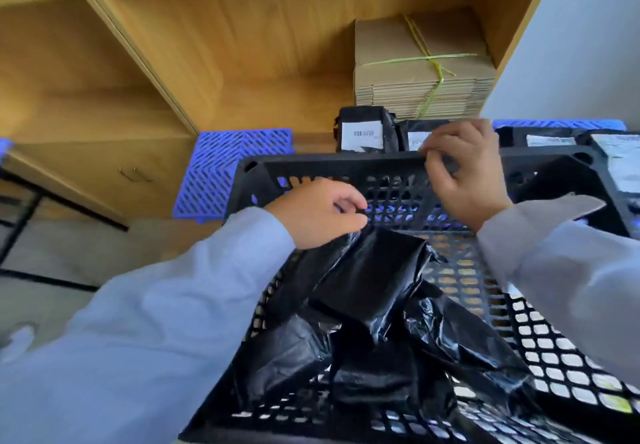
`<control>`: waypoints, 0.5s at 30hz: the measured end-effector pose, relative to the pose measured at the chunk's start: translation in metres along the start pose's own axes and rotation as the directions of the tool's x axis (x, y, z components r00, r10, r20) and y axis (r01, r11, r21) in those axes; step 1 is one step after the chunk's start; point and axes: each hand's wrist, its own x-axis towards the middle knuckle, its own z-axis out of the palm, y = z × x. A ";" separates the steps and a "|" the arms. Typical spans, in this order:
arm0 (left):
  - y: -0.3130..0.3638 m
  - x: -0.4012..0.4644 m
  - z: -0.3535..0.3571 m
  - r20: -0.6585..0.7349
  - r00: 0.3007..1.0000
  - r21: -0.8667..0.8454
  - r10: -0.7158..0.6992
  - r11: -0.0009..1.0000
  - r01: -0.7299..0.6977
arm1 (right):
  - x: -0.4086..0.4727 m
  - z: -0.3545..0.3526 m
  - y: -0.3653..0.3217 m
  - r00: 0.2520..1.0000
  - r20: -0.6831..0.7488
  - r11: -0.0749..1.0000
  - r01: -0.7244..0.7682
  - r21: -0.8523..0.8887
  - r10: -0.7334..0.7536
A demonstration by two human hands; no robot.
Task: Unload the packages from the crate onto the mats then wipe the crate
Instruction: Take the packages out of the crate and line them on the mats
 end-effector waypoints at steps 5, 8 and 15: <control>0.011 -0.024 0.062 0.164 0.966 0.193 -0.199 0.967 0.167 | -0.075 -0.033 -0.023 0.925 0.354 0.961 -0.212 0.179 0.139; 0.014 -0.024 0.084 0.165 0.939 0.219 -0.301 0.940 0.263 | -0.102 -0.046 -0.021 0.792 0.565 0.921 -0.366 0.135 0.232; 0.002 -0.005 0.124 0.176 0.836 0.287 -0.519 0.840 0.461 | -0.118 -0.047 0.001 0.617 0.731 0.899 -0.438 0.012 0.292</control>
